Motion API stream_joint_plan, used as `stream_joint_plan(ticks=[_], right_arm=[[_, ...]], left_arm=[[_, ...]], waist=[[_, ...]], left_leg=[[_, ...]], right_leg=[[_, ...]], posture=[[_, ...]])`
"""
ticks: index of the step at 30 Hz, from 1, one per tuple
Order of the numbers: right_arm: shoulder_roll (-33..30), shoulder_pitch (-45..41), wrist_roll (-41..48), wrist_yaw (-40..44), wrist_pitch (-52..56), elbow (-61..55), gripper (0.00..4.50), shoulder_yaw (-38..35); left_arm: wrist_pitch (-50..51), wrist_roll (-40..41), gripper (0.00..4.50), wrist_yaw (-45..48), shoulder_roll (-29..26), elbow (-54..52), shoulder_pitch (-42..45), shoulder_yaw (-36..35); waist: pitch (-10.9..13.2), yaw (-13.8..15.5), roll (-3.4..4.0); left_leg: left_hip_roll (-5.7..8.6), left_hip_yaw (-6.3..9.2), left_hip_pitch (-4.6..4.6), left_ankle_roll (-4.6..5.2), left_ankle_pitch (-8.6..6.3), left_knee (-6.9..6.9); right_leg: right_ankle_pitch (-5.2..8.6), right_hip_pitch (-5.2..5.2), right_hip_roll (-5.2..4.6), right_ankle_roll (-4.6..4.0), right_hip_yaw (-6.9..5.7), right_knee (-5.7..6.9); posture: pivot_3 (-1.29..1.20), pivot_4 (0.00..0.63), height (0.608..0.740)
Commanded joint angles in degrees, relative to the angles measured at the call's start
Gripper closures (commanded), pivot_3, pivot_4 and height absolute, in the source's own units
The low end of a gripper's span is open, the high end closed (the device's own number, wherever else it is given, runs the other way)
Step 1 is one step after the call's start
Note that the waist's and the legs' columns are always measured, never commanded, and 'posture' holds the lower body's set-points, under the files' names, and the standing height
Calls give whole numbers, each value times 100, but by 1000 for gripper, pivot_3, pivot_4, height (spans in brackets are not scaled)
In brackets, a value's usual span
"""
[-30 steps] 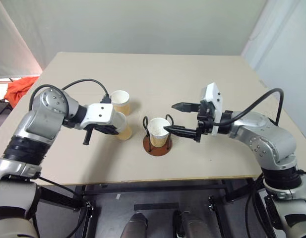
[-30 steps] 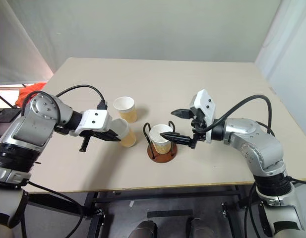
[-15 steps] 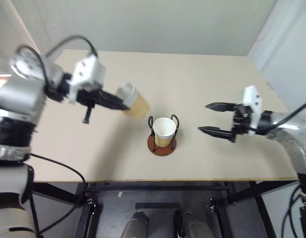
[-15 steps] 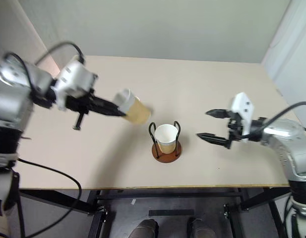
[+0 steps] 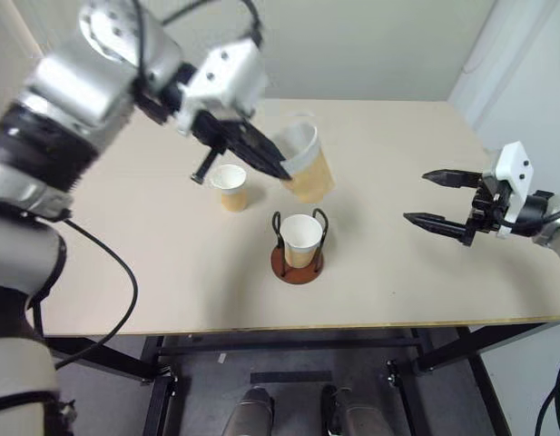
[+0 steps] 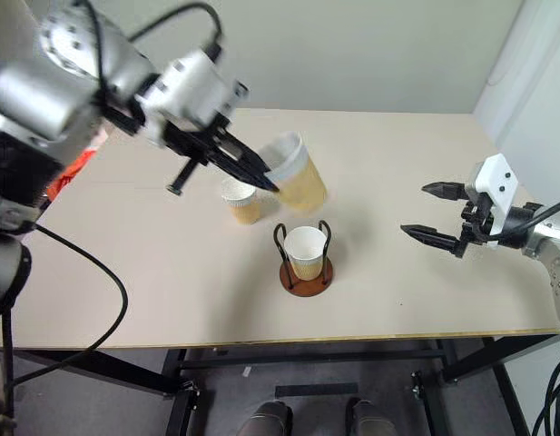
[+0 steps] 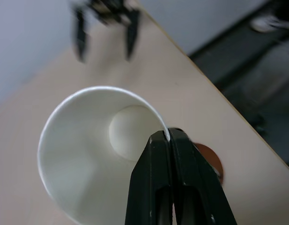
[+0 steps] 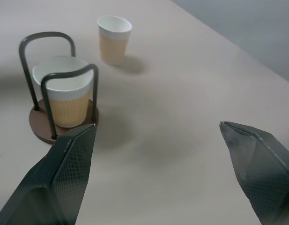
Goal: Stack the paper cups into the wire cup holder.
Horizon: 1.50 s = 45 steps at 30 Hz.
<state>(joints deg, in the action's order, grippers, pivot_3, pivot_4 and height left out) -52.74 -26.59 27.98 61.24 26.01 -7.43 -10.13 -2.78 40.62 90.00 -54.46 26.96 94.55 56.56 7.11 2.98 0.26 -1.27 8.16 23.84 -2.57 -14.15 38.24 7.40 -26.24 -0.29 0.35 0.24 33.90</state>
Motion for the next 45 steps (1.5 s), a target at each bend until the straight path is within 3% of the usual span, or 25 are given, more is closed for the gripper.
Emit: stream_joint_plan(ticks=[1, 5, 12, 18, 29, 32, 42, 45], right_arm=[[-94, 148, 134, -182, 156, -397, 0, -335], [-114, 321, 176, -362, 314, -677, 0, -526], [-101, 789, 200, -653, 524, -1028, 0, -842], [-107, 1086, 347, -772, 676, -1354, 0, -1090], [-25, 1308, 378, -1032, 808, -1578, 0, -1073], [-26, 1284, 400, -1076, 817, -1602, 0, -1035], [-62, 1401, 366, -1192, 813, -1641, 0, -1139], [-84, 1398, 368, -1222, 815, -1627, 0, -1169]], left_arm=[[-985, -142, 4470, 250, 257, 414, 543, 800], [-1614, -24, 4470, 250, 555, 867, 856, 1548], [-2074, 230, 4470, 250, 832, 1229, 1052, 2096], [-2238, 287, 4470, 250, 1063, 1345, 1087, 2220], [-2254, 564, 4470, 250, 999, 1107, 1174, 2276], [-2355, 538, 4470, 250, 931, 1049, 1202, 2364], [-2558, 365, 4470, 250, 953, 1073, 1173, 2611], [-2619, 243, 3865, 250, 1037, 1186, 1142, 2721]], waist=[[1, 8, 1], [6, 24, 9], [8, 46, 14], [10, 77, 16], [10, 73, 19], [11, 65, 19], [11, 50, 20], [11, 50, 21]], left_leg=[[4, 0, 9, 11, -7, 12], [30, -39, 32, 61, -40, 44], [54, -81, 50, 107, -88, 91], [65, -113, 66, 113, -95, 112], [80, -157, 73, 166, -157, 185], [85, -183, 66, 224, -190, 189], [86, -222, 53, 239, -191, 198], [87, -223, 54, 240, -191, 199]], right_leg=[[-4, 2, -6, 7, 6, -8], [-19, 2, -29, 52, 30, -41], [-48, 2, -70, 149, 48, -60], [-59, 2, -91, 177, 54, -88], [-63, 3, -92, 227, 118, -87], [-69, 3, -95, 237, 136, -87], [-70, 5, -101, 241, 153, -88], [-69, 5, -101, 242, 155, -89]], posture=[[0, 150, 740], [0, 150, 740], [0, 150, 740], [0, 150, 740], [0, 150, 740], [0, 150, 740], [0, 150, 740], [0, 150, 740]])
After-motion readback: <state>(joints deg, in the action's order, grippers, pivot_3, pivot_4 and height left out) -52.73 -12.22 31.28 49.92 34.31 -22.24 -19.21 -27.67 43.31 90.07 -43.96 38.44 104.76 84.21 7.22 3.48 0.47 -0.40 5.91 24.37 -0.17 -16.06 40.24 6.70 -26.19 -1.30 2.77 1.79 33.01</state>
